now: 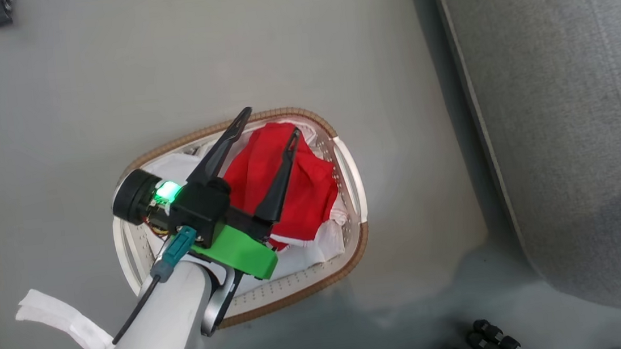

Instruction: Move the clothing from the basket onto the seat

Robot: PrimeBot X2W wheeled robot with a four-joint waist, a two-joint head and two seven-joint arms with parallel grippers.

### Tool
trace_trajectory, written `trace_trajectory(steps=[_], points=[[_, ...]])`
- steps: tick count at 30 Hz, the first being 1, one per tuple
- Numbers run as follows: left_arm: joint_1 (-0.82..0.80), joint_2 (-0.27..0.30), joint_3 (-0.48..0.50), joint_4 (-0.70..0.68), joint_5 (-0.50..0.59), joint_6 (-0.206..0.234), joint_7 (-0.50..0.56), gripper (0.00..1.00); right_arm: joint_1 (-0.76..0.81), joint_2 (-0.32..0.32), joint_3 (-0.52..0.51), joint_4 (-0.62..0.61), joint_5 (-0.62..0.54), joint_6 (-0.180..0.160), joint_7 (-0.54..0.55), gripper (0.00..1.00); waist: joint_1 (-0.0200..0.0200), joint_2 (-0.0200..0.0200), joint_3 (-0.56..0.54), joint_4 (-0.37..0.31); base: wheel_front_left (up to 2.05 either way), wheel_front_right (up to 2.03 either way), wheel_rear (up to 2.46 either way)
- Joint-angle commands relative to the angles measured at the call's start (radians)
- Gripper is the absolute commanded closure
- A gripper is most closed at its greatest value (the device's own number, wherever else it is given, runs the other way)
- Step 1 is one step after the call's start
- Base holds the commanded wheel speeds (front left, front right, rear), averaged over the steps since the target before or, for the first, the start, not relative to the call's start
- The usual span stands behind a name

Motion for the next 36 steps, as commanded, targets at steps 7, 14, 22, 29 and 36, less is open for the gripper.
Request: trace_trajectory(steps=[7, 14, 22, 29, 36], points=[[0.059, -0.015, 0.084, 0.015, 0.006, -0.003, -0.001, 0.00, 0.174, 0.083, 0.034, -0.216, 0.051, -0.001, -0.002, 0.00, -0.0001, -0.0001, -0.144, 0.009, 0.00, 0.00, 0.00], [0.137, -0.037, 0.234, 0.028, 0.013, -0.003, -0.001, 0.00, 0.287, 0.159, 0.173, -0.384, 0.107, -0.001, -0.002, 0.00, -0.0001, -0.0001, -0.251, 0.035, 0.00, 0.00, 0.00], [0.220, -0.073, 0.402, 0.066, 0.044, -0.003, -0.001, 0.00, 0.350, 0.205, 0.337, -0.448, 0.194, -0.001, -0.002, 0.00, -0.0001, -0.0001, -0.348, 0.098, 0.00, 0.00, 0.00], [0.288, -0.110, 0.521, 0.123, 0.072, -0.003, -0.001, 0.00, 0.395, 0.206, 0.483, -0.436, 0.215, -0.001, -0.002, 0.00, -0.0001, -0.0001, -0.427, 0.159, 0.00, 0.00, 0.00], [0.353, -0.130, 0.573, 0.147, 0.107, -0.003, -0.001, 0.00, 0.465, 0.179, 0.565, -0.413, 0.227, -0.001, -0.002, 0.00, -0.0001, -0.0001, -0.503, 0.206, 0.00, 0.00, 0.00]])
